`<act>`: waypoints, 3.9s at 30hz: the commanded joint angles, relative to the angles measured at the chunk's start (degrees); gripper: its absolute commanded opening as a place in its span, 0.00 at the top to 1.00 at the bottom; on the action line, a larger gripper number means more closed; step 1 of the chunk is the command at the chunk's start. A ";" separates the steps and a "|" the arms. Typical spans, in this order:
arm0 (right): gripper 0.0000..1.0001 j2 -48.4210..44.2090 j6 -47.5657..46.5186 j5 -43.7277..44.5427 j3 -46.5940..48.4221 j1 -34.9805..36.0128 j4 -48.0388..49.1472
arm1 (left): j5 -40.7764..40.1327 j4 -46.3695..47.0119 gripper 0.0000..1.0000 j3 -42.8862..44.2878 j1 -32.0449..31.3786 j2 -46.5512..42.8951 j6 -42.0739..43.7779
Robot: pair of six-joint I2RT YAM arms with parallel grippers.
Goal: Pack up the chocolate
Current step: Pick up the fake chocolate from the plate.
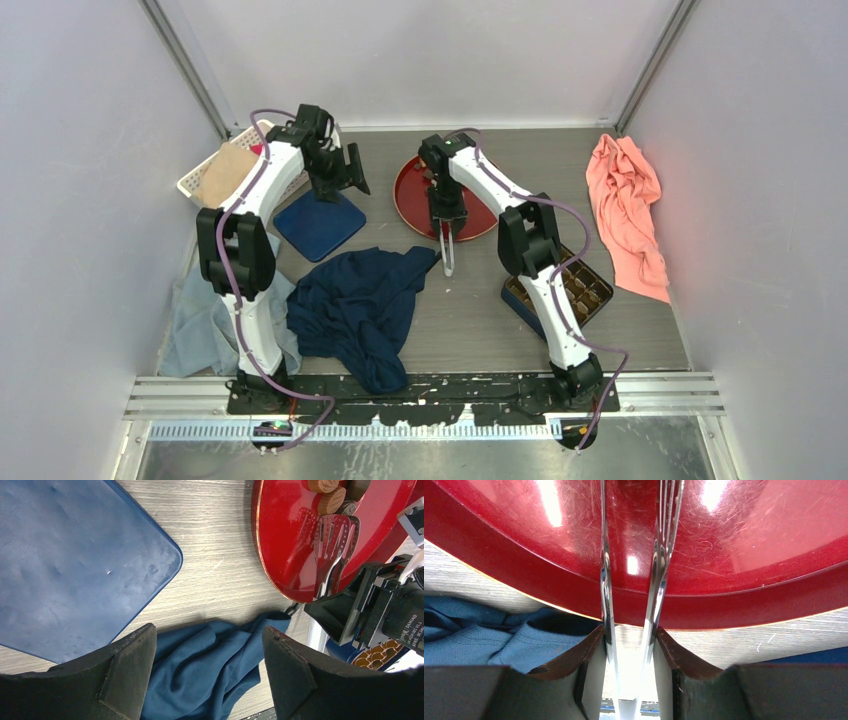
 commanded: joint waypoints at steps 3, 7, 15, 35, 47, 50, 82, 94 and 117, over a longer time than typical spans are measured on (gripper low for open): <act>0.58 -1.07 -1.26 0.59 2.09 0.59 -2.11 | 1.15 1.54 0.22 2.58 0.52 -0.44 0.41; 0.63 -1.77 -1.40 0.85 1.76 0.88 -2.29 | 1.24 1.54 0.22 2.40 0.52 -0.53 0.18; 0.77 -4.30 -1.27 2.62 1.10 0.89 -2.35 | 1.57 1.62 0.22 2.39 0.52 -0.62 0.01; 0.89 -15.47 0.19 5.34 -11.86 0.82 1.25 | 2.67 1.70 0.22 1.11 0.52 -2.33 -0.28; 0.55 -11.03 -1.72 3.64 -6.49 0.89 -0.71 | 2.85 1.88 0.23 -0.17 0.52 -3.18 -0.36; 0.54 -10.49 -2.14 1.04 -6.73 0.85 -0.57 | 2.35 2.06 0.23 -0.49 0.52 -3.51 -0.19; 0.59 -5.97 -4.17 -0.36 -6.93 0.89 -1.42 | 1.61 1.79 0.23 1.35 0.52 -1.97 -1.51; 0.69 -7.85 -3.84 2.13 -5.98 0.85 -1.96 | 1.71 2.05 0.23 0.15 0.52 -2.89 -1.26; 0.79 -13.21 -2.07 6.86 -8.20 0.81 -1.94 | 3.26 1.97 0.23 -0.18 0.52 -3.23 -0.90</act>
